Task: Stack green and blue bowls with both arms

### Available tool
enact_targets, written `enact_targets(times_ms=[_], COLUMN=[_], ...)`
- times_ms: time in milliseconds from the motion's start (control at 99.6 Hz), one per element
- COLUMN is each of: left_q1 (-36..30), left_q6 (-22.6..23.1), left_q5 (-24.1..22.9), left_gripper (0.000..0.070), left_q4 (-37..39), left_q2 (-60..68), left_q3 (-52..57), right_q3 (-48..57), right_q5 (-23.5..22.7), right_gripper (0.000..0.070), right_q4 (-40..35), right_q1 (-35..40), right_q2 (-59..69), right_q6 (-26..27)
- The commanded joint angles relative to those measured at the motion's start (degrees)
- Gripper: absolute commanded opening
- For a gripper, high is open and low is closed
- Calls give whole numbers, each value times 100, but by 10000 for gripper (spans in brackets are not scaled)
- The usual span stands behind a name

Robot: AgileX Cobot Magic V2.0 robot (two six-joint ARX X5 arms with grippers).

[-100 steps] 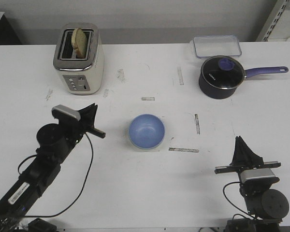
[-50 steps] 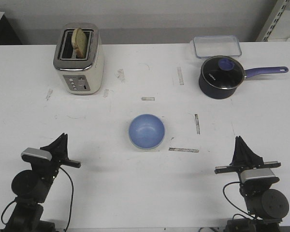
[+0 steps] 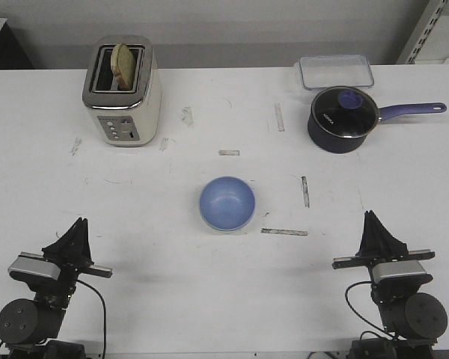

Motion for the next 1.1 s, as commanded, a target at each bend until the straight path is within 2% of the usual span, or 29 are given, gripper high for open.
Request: enact_targets(times_ms=[0,321,532,753,1095], left_q1=[-4,-4,348,708,767], left_q6=[52,55,52,55,48], left_q5=[-15,-24,-26,-24,-188], left_gripper=[2,1,1,2,2], left_q4=[74,72,426,457,378], left_q2=[-39,-155,-549,-1060,-1060], left_q3=[46,-26,-680,-1344,-1777], right_q3=[15,15,15,15,15], right_q5=[13,13,15,13,13], right_gripper=[6,6,6,6,6], right_q4=[63,63,61,63,61], right_q1=[7,7,7,7,7], right_q2=[-11,-11,-11,-11,-9], right_q6=[72,72,72,72,72])
